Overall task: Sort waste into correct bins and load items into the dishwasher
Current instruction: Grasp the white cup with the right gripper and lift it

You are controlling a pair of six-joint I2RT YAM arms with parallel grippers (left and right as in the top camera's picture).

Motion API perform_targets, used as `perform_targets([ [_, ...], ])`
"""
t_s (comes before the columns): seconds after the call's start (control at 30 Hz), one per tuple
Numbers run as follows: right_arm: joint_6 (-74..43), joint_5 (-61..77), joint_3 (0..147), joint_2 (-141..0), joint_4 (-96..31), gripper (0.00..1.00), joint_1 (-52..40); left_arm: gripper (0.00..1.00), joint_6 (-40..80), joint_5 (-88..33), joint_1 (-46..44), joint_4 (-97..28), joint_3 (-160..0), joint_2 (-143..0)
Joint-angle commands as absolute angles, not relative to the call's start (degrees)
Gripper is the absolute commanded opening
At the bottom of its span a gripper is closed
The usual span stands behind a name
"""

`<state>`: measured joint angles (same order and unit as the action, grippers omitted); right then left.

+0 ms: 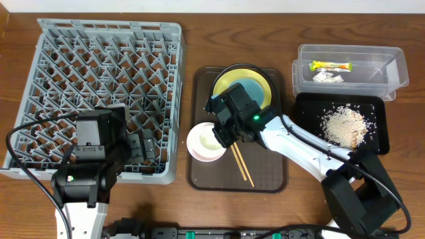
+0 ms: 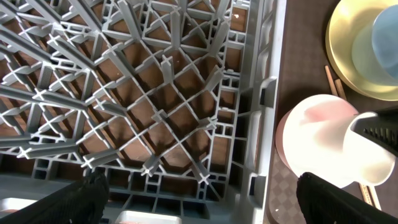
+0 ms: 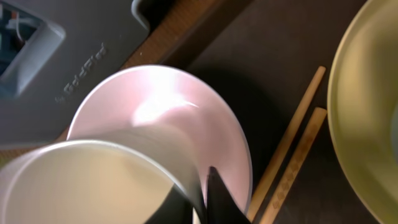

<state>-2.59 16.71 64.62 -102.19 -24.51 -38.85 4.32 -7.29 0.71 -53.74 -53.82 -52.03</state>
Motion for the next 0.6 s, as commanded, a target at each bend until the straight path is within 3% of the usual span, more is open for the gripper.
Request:
perform_targets([
  [0.0,-3.2,16.8,65.9,-101.0,-24.8,0.01,-37.6,0.98,4.6,-6.8,1.0,-53.7,-55.0,-52.0],
  [0.27,-3.2,17.7,74.2,-91.9,-33.6,0.01,-28.0,0.98,5.1,-10.9,1.0,-52.6,-55.0,-52.0],
  [0.57,-3.2,38.2,74.8,-86.5,-33.5,0.01,-13.0,0.98,7.3,-35.3,0.9,-40.4,-55.0,-56.3],
])
